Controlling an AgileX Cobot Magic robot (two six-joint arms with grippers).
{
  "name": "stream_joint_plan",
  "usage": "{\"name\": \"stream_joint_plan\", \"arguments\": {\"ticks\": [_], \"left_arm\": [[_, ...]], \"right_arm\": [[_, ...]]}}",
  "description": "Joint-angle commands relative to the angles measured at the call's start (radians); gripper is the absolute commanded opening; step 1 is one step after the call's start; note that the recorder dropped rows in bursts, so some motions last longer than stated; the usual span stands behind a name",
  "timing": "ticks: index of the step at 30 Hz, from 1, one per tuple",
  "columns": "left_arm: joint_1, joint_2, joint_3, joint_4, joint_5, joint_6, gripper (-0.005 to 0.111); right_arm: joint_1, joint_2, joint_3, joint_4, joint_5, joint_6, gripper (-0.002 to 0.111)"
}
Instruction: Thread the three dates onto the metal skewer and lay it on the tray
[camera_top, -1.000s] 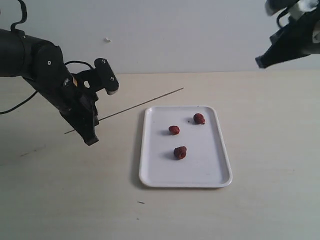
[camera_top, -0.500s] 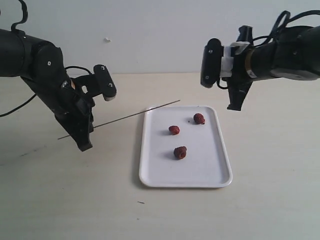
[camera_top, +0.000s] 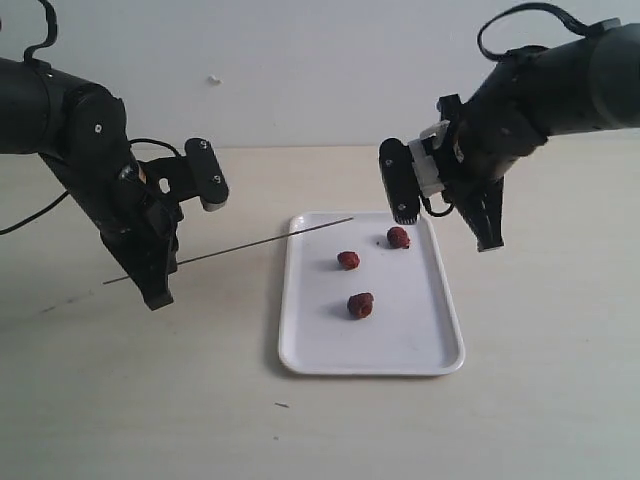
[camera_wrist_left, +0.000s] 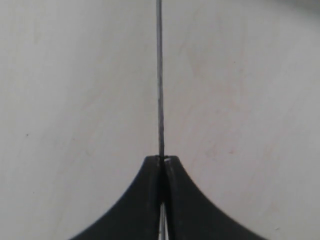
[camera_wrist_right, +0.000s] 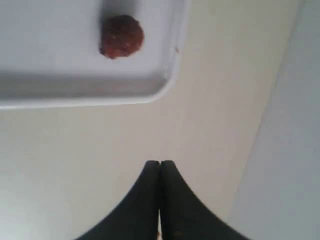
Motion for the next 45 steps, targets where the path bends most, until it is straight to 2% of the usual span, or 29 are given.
{"name": "stream_joint_plan", "arguments": {"ticks": [1,8,13,16,20,23,31,45], "left_arm": [[0.000,0.000,0.002,0.005,0.005,0.003,0.000],[0.000,0.000,0.002,0.005,0.005,0.003,0.000],[0.000,0.000,0.002,0.005,0.007,0.003,0.000],[0.000,0.000,0.002,0.005,0.011,0.003,0.000],[0.000,0.000,0.002,0.015,0.011,0.003,0.000],[0.000,0.000,0.002,0.017,0.011,0.003,0.000],[0.000,0.000,0.002,0.020,0.009,0.003,0.000],[0.000,0.000,0.002,0.020,0.007,0.003,0.000]], "right_arm": [[0.004,0.048,-0.139,0.342,0.194,-0.352,0.000],[0.004,0.178,-0.384,0.477,0.397,-0.371,0.000],[0.004,0.268,-0.503,0.489,0.423,-0.371,0.002],[0.004,0.305,-0.541,0.489,0.423,-0.371,0.013],[0.004,0.321,-0.545,0.489,0.431,-0.373,0.037],[-0.002,0.321,-0.545,0.489,0.453,-0.375,0.046],[-0.043,0.321,-0.545,0.636,0.451,-0.461,0.053],[-0.089,0.381,-0.545,0.668,0.423,-0.507,0.054]]}}
